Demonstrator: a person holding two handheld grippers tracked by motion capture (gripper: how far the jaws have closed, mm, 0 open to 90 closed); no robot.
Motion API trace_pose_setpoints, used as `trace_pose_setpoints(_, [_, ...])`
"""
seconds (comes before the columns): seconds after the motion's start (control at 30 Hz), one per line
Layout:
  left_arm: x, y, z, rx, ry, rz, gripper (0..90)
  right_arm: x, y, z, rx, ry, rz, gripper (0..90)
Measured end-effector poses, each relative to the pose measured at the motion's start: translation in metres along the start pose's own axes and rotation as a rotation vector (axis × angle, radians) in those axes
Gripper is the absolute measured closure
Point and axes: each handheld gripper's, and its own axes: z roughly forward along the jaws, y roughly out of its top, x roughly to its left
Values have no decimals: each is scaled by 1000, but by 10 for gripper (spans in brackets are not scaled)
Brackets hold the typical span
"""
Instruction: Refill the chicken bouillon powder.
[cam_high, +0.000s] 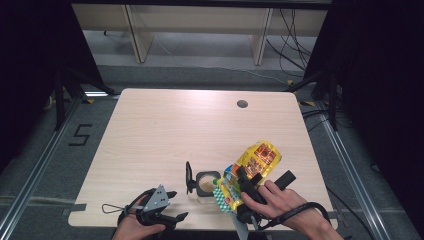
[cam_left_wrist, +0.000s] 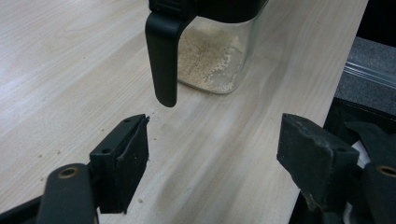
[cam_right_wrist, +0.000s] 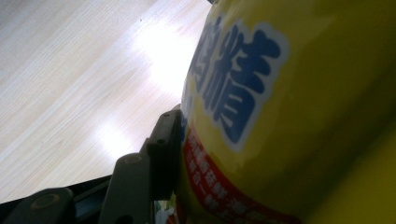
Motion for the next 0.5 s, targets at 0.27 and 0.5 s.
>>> trace_pose_setpoints(0.27, [0,0,1,-8,-6,-8,245,-1,0,0,-1,2,-6,543])
trace_pose_setpoints(0.5, [1,0,0,4,-3,4,245,-1,1,-1,-3,4,-10,543])
